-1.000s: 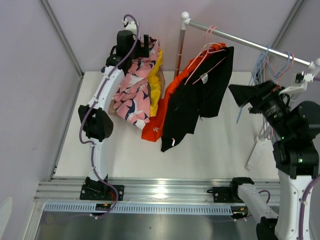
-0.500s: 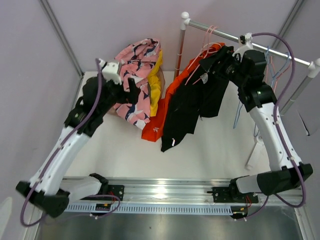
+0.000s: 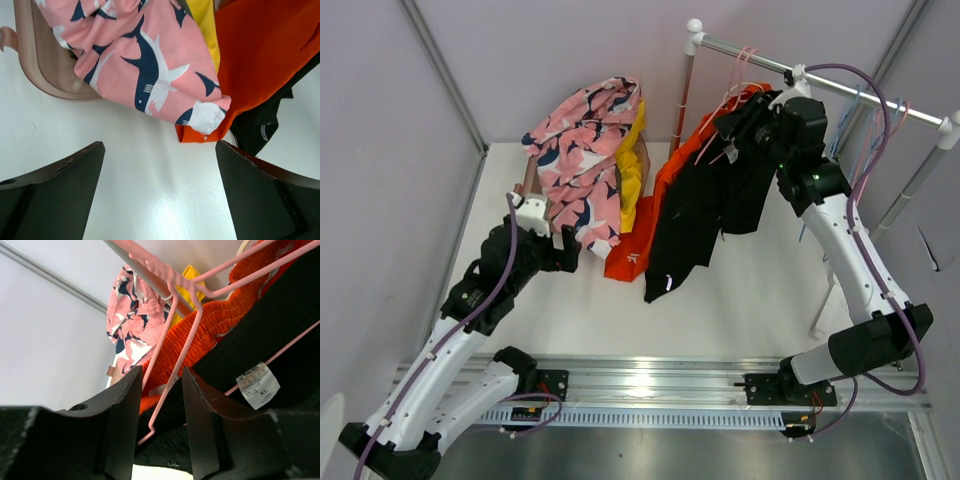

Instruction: Remove the shorts from the hanger

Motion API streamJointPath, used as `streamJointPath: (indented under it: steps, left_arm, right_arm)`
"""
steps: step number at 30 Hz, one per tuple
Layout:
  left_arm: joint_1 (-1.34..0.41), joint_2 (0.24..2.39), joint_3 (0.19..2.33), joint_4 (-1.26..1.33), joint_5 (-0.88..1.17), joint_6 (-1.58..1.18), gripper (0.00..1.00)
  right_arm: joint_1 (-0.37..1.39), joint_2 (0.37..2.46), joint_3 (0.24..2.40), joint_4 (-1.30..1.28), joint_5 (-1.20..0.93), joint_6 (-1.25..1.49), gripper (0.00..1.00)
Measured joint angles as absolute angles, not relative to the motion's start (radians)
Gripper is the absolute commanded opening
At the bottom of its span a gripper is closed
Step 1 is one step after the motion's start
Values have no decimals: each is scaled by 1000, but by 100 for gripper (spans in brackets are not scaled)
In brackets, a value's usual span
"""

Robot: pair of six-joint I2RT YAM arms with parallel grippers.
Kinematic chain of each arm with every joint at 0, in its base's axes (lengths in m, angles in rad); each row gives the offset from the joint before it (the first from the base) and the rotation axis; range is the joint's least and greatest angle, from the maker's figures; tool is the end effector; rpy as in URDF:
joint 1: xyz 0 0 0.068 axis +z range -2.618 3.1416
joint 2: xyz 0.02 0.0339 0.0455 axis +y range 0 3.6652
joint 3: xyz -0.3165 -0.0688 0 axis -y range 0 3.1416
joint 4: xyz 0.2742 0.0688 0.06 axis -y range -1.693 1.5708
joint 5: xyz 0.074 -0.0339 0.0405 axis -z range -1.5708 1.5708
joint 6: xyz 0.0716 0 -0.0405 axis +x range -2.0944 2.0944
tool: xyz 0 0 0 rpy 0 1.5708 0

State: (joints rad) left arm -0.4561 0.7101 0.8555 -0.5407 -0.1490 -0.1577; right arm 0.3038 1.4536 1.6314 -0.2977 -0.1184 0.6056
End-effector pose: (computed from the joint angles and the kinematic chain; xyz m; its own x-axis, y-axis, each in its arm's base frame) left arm 0.1629 -0.0681 0.3632 -0.3905 0.0186 -0.9204 0.2544 0.9630 -0.0885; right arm 0.3661 0.1236 0.5180 -0.3266 0.4900 -0.8082 -0.2713 0.7705 0.5768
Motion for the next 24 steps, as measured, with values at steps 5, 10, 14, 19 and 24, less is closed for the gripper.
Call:
streamJointPath:
  steps: [5,10,14,19,24]
  left_arm:
    - [-456,712,819,-539,-155,-158,99]
    - [-456,709,817,-529,-163,-159,99]
    - [-456,707,817,-522,-167,-159,99]
    - [-456,706,817,-518,-175,-159,99]
    - [-456,698,817,-518,-178,-158,99]
  right_arm:
    - [354,1485,1631,-293,-72,604,35]
    - [366,1500,1629,-294,-41,602,26]
    - [366,1500,1628,-294,-13,602,14]
    - [365,1496,1604,-290,18,609,0]
    - [365,1460,1583,-308,40,607,0]
